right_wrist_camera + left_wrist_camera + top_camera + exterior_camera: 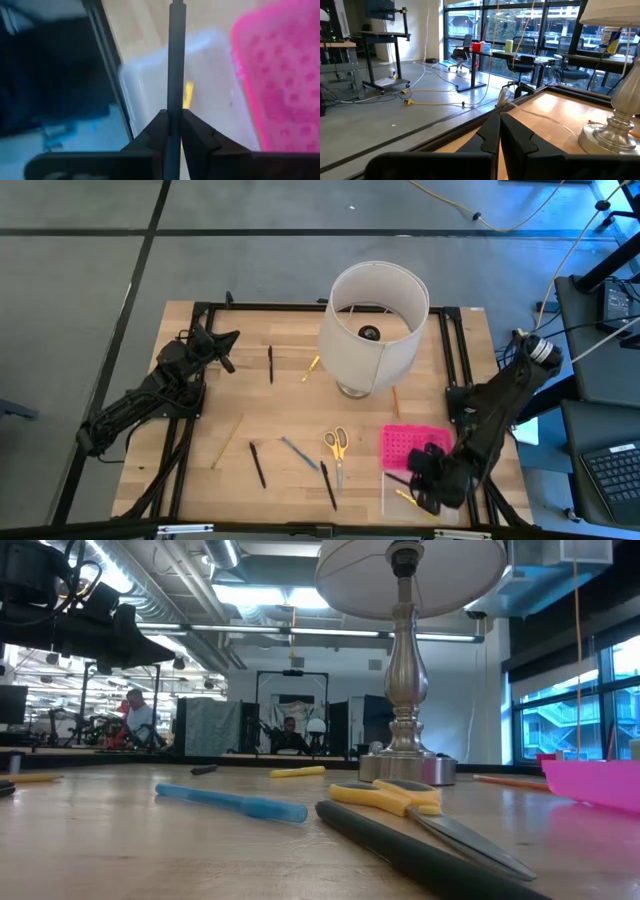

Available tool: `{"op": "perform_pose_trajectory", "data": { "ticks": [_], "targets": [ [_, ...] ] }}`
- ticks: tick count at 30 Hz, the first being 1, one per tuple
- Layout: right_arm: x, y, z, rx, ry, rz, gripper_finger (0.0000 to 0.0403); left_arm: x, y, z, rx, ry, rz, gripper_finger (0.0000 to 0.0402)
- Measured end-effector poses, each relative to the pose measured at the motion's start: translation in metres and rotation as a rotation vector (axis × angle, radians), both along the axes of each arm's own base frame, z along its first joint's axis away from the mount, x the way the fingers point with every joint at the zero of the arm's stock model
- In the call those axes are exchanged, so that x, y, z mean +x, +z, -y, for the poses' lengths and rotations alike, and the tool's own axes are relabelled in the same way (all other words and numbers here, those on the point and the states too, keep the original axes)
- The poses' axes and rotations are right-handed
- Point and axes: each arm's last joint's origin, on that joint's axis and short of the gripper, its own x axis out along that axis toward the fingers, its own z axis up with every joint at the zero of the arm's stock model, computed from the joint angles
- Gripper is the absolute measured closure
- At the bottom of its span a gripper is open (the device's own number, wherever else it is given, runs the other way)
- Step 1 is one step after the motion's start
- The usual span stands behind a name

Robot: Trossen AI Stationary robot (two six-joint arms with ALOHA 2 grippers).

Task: Pick & place school supplies into a supply box
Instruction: Put the black pen into the supply box, then put the yellow pencil into the supply box

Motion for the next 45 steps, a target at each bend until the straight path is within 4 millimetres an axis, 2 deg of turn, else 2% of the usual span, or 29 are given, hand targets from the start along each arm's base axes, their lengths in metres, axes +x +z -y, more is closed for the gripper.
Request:
{"op": "perform_pose_trajectory", "data": {
  "ticks": [8,18,28,38,42,45],
  "targets": [
    [-0.005,-0.036,-0.024,-0.032,0.074,-0.141,0.0358,0.0,0.0,0.0,0.0,0.0,0.0,0.0395],
    [-0.002,-0.065,-0.031,-0.115,0.072,-0.197,0.0358,0.0,0.0,0.0,0.001,0.0,-0.001,0.0395],
    [0.0,-0.069,-0.034,-0.109,0.071,-0.194,0.0354,0.0,0.0,0.0,0.001,0.0,0.0,0.0395],
    [-0.001,-0.068,-0.034,-0.077,0.028,-0.232,0.0294,0.0,0.0,0.0,0.0,0.0,-0.001,0.0395],
    [-0.001,-0.062,-0.035,-0.018,0.027,-0.279,0.0288,0.0,0.0,0.0,0.0,0.0,-0.001,0.0395],
    [0.001,-0.048,-0.034,-0.004,-0.034,-0.236,0.0289,0.0,0.0,0.0,0.0,0.0,-0.001,0.0395]
  ]
}}
